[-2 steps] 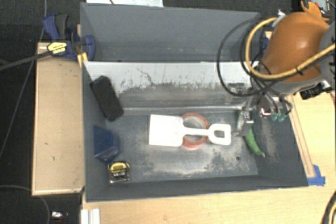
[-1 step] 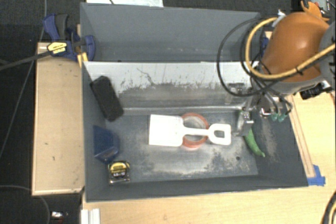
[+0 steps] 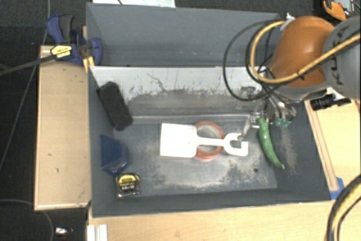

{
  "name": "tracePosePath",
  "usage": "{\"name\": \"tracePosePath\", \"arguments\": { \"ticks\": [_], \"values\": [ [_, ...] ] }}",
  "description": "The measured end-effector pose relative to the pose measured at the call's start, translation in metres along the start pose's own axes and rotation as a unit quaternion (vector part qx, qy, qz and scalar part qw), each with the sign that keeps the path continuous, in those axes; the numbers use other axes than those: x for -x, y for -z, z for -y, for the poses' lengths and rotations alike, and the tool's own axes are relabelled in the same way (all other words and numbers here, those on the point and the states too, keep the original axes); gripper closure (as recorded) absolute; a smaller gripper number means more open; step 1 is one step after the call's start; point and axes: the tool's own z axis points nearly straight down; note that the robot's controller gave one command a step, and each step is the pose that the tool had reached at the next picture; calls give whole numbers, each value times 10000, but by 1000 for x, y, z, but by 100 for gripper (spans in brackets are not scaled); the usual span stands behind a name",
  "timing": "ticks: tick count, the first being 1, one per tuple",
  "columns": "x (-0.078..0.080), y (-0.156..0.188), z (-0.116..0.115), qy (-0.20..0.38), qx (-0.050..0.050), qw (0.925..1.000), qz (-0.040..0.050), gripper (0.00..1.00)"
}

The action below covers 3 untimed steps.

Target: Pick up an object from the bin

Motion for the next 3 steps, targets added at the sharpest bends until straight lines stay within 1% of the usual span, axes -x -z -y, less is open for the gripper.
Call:
{"name": "tracePosePath", "arguments": {
  "ticks": [1,2,3],
  "values": [
    [-33,-36,10,-127,-3,9999,-32,0],
    [-15,-91,-33,-120,11,9999,-35,0],
    [-28,-88,2,-291,-11,9996,3,0]
  ]
}}
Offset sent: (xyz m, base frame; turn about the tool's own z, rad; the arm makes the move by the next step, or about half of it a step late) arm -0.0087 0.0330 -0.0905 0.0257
